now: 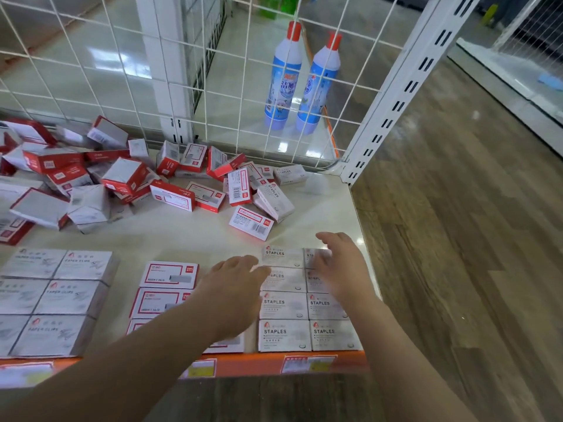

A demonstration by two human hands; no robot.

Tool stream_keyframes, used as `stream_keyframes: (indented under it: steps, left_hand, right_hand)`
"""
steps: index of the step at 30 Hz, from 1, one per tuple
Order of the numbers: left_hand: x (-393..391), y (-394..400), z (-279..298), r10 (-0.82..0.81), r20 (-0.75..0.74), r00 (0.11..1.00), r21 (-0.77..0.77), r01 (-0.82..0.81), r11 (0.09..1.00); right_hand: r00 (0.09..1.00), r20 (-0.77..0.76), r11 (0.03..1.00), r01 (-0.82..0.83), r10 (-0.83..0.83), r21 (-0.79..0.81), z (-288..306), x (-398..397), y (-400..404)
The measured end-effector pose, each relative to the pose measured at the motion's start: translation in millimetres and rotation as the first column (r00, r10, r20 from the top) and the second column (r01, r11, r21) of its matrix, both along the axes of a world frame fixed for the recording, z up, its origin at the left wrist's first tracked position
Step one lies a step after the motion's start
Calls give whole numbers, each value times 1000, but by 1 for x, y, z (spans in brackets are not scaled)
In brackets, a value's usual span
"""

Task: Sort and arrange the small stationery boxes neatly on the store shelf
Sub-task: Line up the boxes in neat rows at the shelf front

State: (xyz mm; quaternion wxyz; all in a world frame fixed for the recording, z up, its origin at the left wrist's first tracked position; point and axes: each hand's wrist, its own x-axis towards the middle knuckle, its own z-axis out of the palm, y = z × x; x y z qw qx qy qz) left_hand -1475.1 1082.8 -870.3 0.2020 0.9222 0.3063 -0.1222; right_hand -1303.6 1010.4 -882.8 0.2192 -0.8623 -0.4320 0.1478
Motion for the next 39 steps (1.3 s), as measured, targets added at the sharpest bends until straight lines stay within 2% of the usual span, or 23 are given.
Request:
stream_keyframes:
  steps: [4, 11, 15, 21, 24, 30, 35, 39]
  left_hand:
    - [-29, 13, 2, 111, 69, 991, 15, -112, 994]
    - [-67, 40, 9, 242, 120, 963, 83, -253, 964]
    - [-78, 41, 8, 224, 116, 968, 82, -234, 969]
    - [-84, 38, 2, 211, 96, 973, 15, -214, 977]
    - [-85, 39, 2, 202, 89, 975, 15, -204, 979]
    - [-86, 43, 2, 217, 79, 973, -7, -218, 976]
    - [-87, 42, 5, 201, 65, 977, -24, -200, 979]
    - [-91, 42, 6, 241, 96, 966, -96, -232, 968]
  right_hand:
    - [999, -33, 998, -35, 37, 57, -4, -21, 23]
    - [995, -9, 995, -95, 95, -9, -16, -53, 57]
    - [996, 35, 996, -86, 86, 4, -19, -58, 63]
    - [976, 25, 971, -217, 216, 98, -21, -74, 72]
    - [983, 63, 978, -178, 172, 112, -23, -75, 79]
    - [992, 55, 993, -115, 116, -20, -26, -75, 86]
    - [994, 78, 997, -75, 76, -17, -28, -78, 88]
    - [995, 77, 997, -72, 70, 18, -22, -84, 84]
